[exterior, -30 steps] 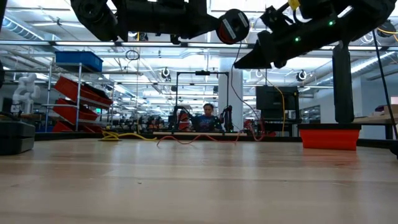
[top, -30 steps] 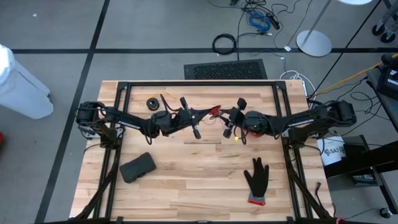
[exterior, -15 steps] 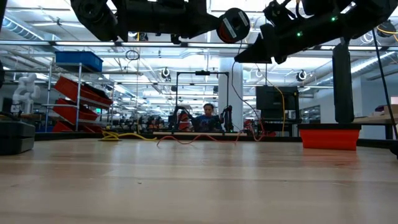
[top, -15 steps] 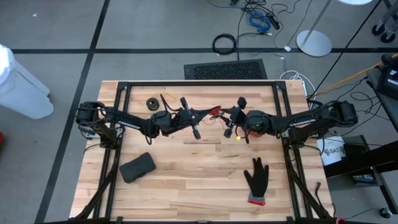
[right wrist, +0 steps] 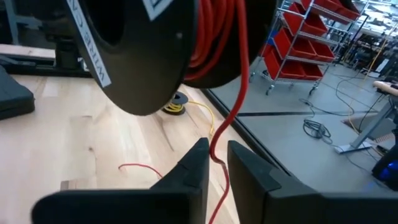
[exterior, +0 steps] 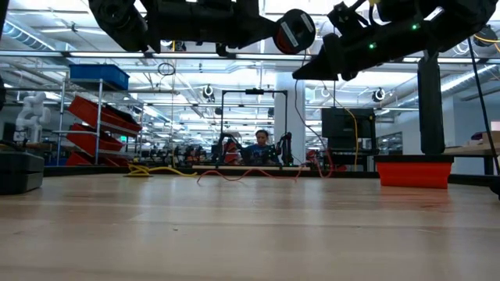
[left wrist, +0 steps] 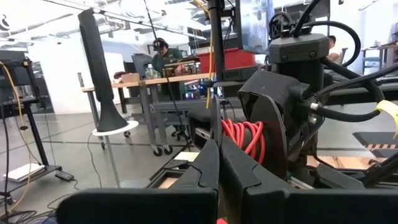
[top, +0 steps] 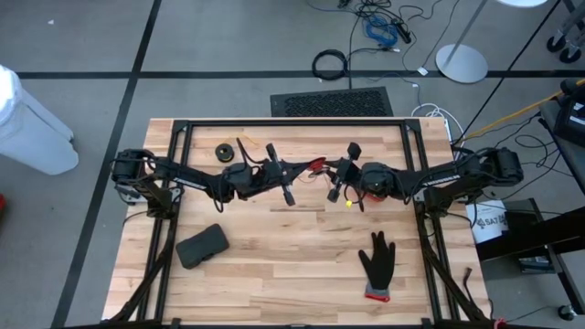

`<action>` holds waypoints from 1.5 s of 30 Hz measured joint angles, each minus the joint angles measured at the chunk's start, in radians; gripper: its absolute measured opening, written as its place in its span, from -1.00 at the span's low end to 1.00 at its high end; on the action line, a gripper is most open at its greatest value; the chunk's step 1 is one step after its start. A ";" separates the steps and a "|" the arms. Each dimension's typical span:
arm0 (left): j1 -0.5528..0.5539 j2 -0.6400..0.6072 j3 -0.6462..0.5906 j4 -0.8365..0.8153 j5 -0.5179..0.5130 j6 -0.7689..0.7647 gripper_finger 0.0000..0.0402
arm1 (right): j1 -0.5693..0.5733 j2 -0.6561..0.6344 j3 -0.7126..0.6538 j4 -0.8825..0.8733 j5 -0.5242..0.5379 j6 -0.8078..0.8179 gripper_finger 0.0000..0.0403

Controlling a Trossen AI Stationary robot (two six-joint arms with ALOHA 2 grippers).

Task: Coil cords
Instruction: Uncoil the red wire from the black spool

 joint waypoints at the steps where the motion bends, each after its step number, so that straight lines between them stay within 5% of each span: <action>1: 0.000 0.000 0.000 -0.004 0.000 0.002 -1.00 | 0.000 0.000 0.000 -0.005 0.000 0.000 -0.82; 16: 0.001 0.000 0.000 -0.064 -0.053 0.073 -1.00 | 0.001 -0.003 0.000 -0.071 0.033 0.005 -0.95; 32: 0.036 0.000 -0.011 -0.167 -0.219 0.211 -1.00 | 0.071 -0.104 0.000 -0.106 0.148 0.008 -1.00; 45: 0.092 0.000 -0.011 -0.074 -0.196 0.101 -1.00 | 0.082 -0.048 0.010 -0.049 -0.132 0.025 -1.00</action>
